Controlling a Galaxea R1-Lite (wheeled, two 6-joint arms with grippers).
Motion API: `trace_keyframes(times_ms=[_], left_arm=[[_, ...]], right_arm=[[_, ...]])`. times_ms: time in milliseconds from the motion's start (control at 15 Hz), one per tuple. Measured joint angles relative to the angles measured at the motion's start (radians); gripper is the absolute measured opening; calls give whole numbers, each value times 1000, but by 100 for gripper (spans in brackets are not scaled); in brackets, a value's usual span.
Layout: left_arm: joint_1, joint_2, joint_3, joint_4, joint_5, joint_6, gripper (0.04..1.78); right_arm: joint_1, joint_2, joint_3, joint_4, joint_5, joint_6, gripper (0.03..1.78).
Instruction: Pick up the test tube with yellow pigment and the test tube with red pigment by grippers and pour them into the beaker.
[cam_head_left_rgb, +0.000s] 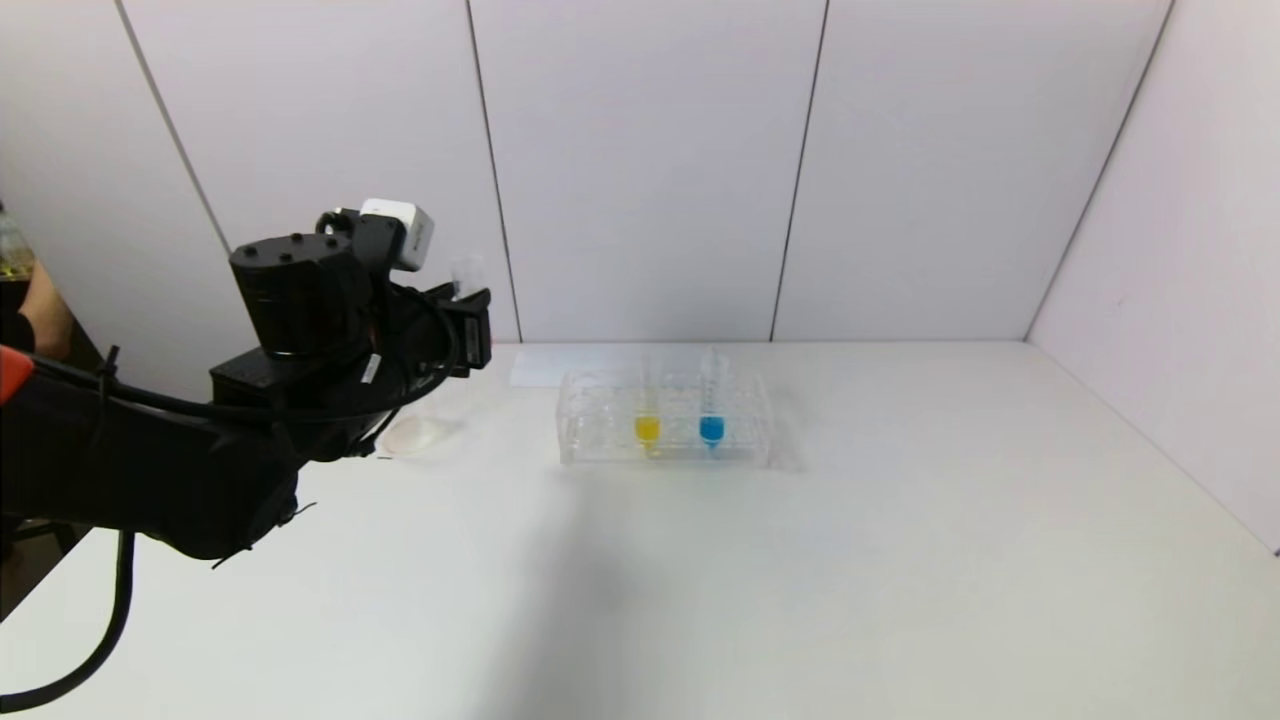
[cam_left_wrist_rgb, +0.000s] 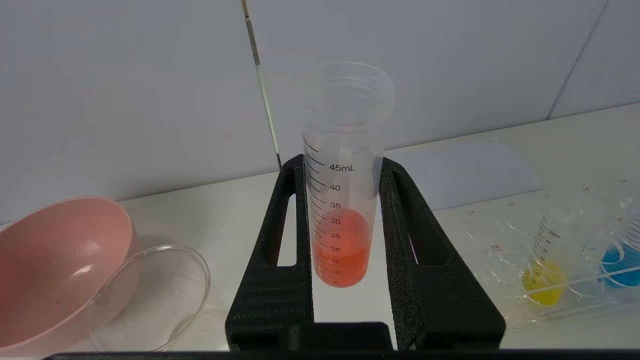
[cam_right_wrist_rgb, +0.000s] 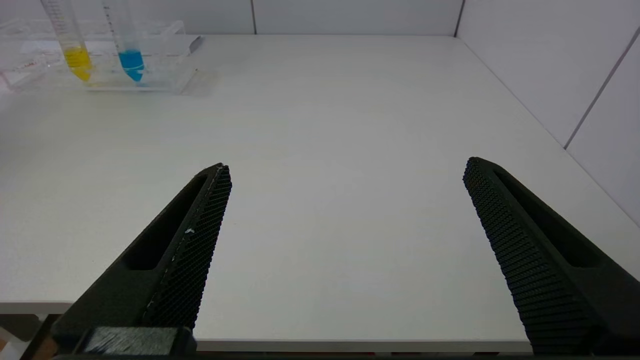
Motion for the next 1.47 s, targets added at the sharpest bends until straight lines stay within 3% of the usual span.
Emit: trace_keyframes(times_ms=[467,933,1467], left_arm=[[104,-60,13,16,-5,1,43],[260,-124,38,79,-141,2,43],[390,-156,69,80,-234,1,43]], right_arm=[[0,0,0,0,0,0,170],[1,0,0,0,0,0,170],[0,0,0,0,0,0,170]])
